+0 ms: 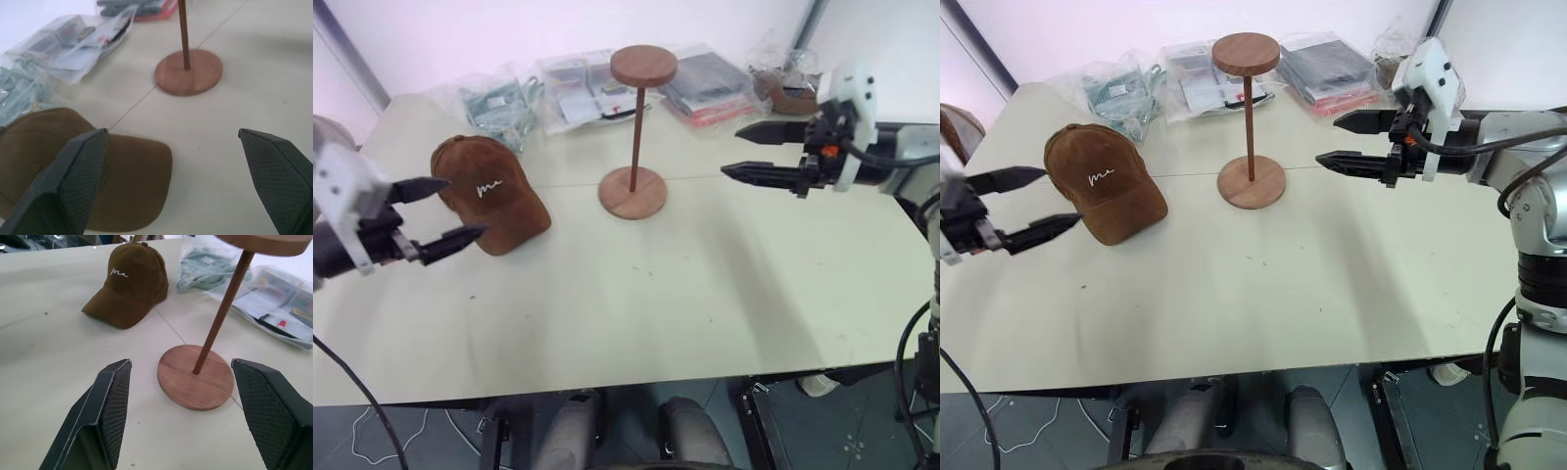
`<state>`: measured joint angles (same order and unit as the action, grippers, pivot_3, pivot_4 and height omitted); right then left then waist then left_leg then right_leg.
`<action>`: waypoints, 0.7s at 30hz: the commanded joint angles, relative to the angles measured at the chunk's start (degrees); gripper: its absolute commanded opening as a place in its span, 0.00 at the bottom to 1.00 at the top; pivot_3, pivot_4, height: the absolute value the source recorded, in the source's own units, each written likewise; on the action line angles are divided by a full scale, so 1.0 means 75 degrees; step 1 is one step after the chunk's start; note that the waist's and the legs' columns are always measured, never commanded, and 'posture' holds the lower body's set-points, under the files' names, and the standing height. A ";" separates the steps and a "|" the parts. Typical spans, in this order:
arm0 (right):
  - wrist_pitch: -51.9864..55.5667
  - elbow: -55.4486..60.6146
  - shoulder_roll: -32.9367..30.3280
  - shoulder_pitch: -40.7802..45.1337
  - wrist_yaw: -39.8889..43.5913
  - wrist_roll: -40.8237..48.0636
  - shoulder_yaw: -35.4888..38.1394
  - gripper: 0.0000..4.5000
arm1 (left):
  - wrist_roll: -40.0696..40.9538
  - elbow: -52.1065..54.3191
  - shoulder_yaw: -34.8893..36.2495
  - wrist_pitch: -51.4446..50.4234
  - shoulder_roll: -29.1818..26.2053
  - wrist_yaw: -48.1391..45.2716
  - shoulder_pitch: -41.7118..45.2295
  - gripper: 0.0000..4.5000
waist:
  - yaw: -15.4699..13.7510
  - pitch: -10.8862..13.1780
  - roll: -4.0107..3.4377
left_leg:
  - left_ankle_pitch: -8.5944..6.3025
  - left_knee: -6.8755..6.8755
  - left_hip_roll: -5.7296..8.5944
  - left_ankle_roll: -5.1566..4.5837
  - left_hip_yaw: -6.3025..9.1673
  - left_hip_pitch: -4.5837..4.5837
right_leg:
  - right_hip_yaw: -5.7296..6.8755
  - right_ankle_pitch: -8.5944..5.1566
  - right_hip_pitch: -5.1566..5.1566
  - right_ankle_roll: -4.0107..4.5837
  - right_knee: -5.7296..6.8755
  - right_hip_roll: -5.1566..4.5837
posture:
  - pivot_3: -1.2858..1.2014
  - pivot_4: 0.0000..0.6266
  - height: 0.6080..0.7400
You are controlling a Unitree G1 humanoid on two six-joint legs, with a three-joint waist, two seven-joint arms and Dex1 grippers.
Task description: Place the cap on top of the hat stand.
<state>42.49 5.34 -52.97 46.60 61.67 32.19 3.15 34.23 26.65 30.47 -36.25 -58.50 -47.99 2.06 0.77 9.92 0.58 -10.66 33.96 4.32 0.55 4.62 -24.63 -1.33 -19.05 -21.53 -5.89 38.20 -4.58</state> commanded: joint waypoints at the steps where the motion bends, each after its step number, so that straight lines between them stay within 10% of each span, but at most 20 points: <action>1: -0.0131 0.0115 -0.0045 0.0226 0.0044 -0.0017 0.0135 0.74 | -0.1148 0.0338 -0.0360 0.0786 0.0060 0.0614 -0.0088 1.00 | -0.0003 0.0000 0.0001 | 0.0000 -0.0001 0.0000 0.0000 0.0001 0.0000 | 0.0002 0.0000 -0.0001 0.0000 0.0000 0.0001 | 0.52 0.24 1.00; 21: 0.0485 0.0315 0.0249 0.0568 0.0520 0.0358 -0.0273 0.74 | -0.7270 0.0331 -0.3285 0.3094 0.1627 0.3781 -0.1792 1.00 | -0.0022 0.0000 0.0000 | -0.0006 0.0001 0.0000 -0.0010 -0.0004 -0.0003 | 0.0001 0.0001 0.0002 -0.0001 -0.0005 0.0000 | 0.52 0.24 1.00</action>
<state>45.62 5.45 -50.18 50.15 64.70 33.67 0.50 -16.79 29.12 6.42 -14.05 -46.63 -21.71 -11.31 0.60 9.92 0.58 -10.71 33.97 4.32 0.46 4.59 -24.65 -1.32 -19.04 -21.52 -5.90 38.17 -4.58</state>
